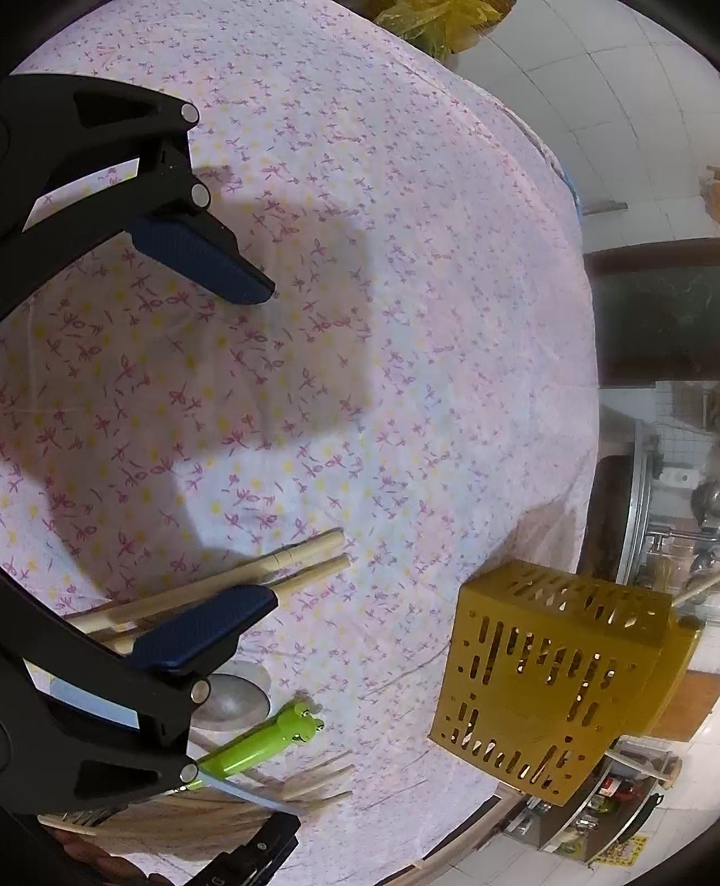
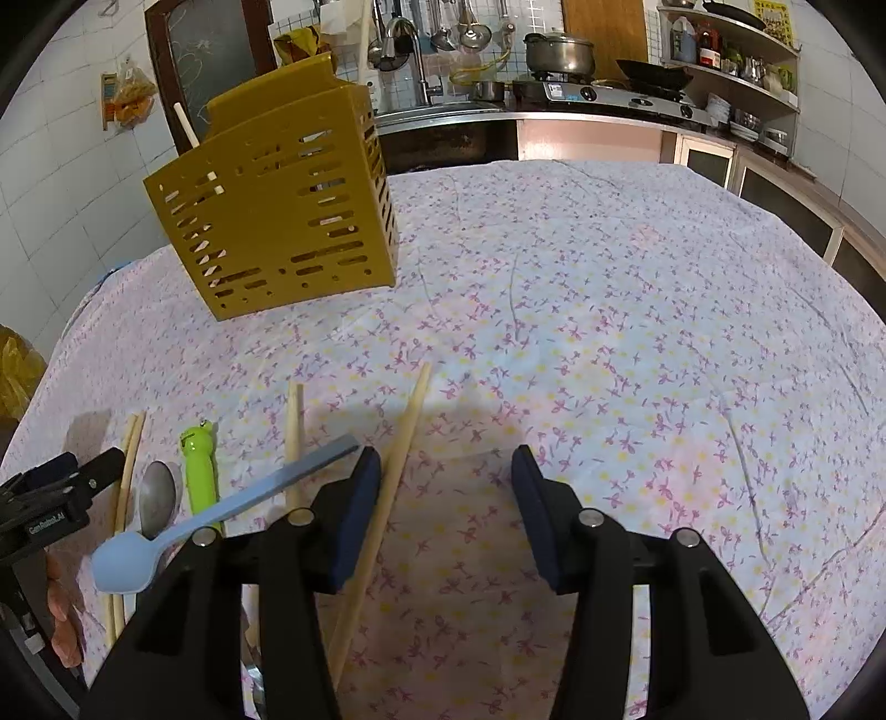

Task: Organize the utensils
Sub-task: 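Move the right gripper back to the chopsticks and grasp another one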

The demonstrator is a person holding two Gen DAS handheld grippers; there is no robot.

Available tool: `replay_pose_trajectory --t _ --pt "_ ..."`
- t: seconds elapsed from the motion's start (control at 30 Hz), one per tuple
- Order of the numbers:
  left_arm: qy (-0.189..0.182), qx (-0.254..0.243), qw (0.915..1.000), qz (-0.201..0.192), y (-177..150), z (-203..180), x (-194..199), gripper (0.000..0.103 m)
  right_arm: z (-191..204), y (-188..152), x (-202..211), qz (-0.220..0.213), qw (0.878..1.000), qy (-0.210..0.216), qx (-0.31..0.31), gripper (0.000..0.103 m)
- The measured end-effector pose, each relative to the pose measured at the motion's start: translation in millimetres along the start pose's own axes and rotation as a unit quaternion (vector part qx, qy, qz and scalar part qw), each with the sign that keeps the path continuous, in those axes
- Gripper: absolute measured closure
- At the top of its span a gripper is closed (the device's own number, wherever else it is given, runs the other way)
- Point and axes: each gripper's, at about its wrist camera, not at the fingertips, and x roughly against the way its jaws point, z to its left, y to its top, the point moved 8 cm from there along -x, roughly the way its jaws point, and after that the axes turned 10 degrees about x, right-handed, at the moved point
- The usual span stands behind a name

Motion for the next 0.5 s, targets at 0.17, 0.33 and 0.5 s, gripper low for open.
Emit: replay_pose_trajectory --t 0.17,0.33,0.5 --pt "0.005 -0.005 1.0000 0.001 -0.9 0.5 -1.6 0.005 -2.3 -0.6 1.0 0.000 1.000 -0.004 0.001 0.054" --pt "0.011 -0.028 0.9995 0.004 -2.6 -9.7 -3.7 0.011 1.0 2.4 -2.1 0.007 1.000 -0.024 0.014 0.055" --pt "0.006 -0.032 0.9994 0.010 0.1 -18.7 -4.0 0.024 -0.1 12.2 -7.6 0.018 0.999 -0.040 0.018 0.069"
